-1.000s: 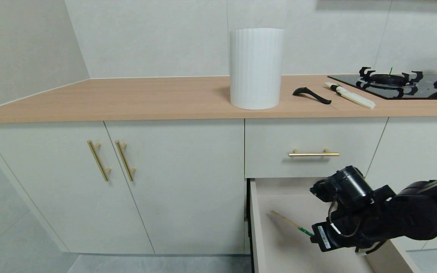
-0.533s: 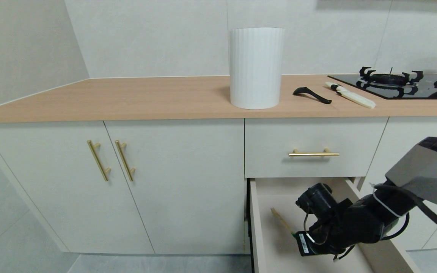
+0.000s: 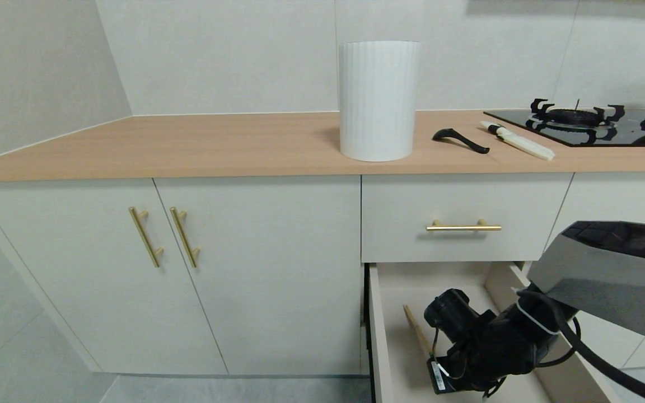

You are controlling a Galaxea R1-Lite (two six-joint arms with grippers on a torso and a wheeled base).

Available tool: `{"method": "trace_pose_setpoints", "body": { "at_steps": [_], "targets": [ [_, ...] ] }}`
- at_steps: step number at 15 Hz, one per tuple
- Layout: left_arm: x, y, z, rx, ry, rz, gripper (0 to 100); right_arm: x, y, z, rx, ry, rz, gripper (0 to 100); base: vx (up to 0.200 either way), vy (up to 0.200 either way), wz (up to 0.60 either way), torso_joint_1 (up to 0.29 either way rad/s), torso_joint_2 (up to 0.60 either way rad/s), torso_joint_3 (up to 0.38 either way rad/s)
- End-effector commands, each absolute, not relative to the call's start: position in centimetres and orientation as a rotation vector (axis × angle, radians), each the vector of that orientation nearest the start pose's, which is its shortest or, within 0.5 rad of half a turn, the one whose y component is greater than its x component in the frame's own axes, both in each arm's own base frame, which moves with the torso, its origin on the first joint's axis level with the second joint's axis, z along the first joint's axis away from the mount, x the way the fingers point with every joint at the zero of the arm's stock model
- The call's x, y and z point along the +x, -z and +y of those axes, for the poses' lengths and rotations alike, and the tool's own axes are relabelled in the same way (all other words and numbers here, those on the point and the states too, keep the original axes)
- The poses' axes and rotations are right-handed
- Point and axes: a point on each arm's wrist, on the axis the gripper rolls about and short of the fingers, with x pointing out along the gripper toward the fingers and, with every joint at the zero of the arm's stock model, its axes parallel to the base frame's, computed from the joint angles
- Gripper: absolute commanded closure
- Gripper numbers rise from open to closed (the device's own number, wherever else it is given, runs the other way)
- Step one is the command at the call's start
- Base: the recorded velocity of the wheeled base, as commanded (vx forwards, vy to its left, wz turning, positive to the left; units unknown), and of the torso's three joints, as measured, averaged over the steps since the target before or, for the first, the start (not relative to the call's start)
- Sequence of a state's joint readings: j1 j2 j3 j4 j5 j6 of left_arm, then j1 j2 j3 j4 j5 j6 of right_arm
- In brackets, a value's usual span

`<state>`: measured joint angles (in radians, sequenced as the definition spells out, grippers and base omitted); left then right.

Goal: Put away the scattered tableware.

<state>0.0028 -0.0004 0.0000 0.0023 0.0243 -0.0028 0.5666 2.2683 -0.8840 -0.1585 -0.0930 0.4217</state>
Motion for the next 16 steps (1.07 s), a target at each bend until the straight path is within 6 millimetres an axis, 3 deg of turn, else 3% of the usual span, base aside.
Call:
{"method": "trace_pose_setpoints", "body": {
  "at_steps": [1,8,9,16],
  "targets": [
    [-2.28,-7.53,0.05,-0.003,-0.028,0.001,0,28.36,3.5,17.96,-0.055,-0.134,1.232,100,0.0,0.0,0.0,0.0,0.0,0.0],
    [-2.28,-7.53,0.05,-0.003,-0.028,0.001,0,28.59,4.35,18.0,-0.081,-0.085,1.202,100,0.0,0.0,0.0,0.0,0.0,0.0],
    [-2.28,-7.52,0.05,-0.003,-0.028,0.003,0,28.59,4.29,18.01,-0.079,-0.084,1.201,0,0.0,0.0,0.0,0.0,0.0,0.0],
    [-2.28,-7.53,0.05,-0.003,-0.028,0.001,0,28.53,4.33,17.96,-0.08,-0.083,1.203,0,0.0,0.0,0.0,0.0,0.0,0.0]
  ]
}}
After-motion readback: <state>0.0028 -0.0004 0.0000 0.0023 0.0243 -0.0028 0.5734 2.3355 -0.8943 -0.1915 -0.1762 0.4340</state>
